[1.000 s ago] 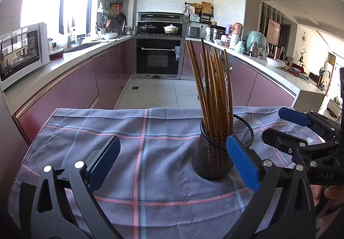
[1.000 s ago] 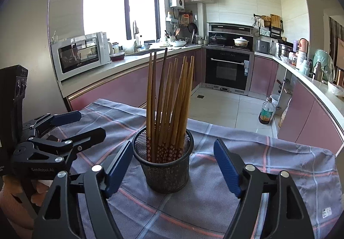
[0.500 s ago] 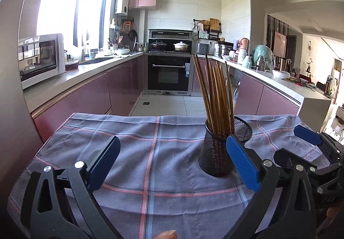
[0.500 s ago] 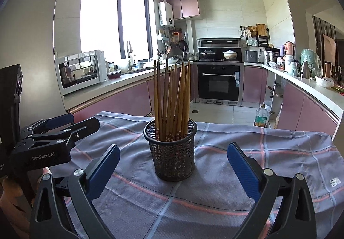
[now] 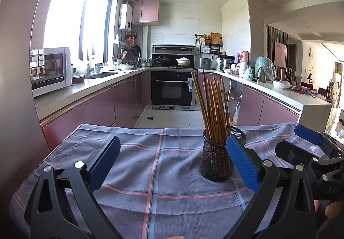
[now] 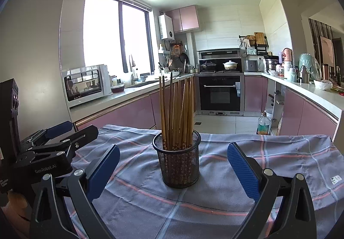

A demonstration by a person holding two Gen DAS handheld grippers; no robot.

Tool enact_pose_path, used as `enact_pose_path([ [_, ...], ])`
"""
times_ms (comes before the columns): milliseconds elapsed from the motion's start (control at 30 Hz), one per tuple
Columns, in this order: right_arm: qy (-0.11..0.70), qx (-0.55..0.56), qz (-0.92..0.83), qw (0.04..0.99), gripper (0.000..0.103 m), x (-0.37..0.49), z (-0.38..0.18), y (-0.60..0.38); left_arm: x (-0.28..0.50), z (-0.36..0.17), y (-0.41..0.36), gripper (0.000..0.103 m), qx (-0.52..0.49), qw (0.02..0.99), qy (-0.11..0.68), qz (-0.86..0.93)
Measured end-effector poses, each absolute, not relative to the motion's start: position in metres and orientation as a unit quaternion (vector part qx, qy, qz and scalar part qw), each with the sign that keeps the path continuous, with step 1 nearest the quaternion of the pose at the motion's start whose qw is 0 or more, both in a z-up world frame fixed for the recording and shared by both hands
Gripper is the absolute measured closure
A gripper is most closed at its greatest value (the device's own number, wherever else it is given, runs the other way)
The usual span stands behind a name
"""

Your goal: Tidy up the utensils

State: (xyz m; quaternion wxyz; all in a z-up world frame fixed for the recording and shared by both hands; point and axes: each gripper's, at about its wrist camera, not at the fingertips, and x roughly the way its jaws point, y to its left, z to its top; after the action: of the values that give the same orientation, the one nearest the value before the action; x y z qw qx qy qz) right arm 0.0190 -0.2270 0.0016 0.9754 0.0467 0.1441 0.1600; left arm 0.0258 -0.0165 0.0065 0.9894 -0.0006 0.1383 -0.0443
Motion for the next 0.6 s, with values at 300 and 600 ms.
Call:
enact_pose_path([
  [300, 0.131, 0.052, 0.156, 0.978, 0.006, 0.012, 0.005, -0.232, 0.017, 0.012, -0.023, 0.006, 0.002, 0.991, 0.126, -0.047],
  [600, 0.127, 0.051, 0.154, 0.979, 0.006, 0.009, 0.008, -0.232, 0.013, 0.013, -0.020, 0.006, -0.002, 0.992, 0.121, -0.045],
])
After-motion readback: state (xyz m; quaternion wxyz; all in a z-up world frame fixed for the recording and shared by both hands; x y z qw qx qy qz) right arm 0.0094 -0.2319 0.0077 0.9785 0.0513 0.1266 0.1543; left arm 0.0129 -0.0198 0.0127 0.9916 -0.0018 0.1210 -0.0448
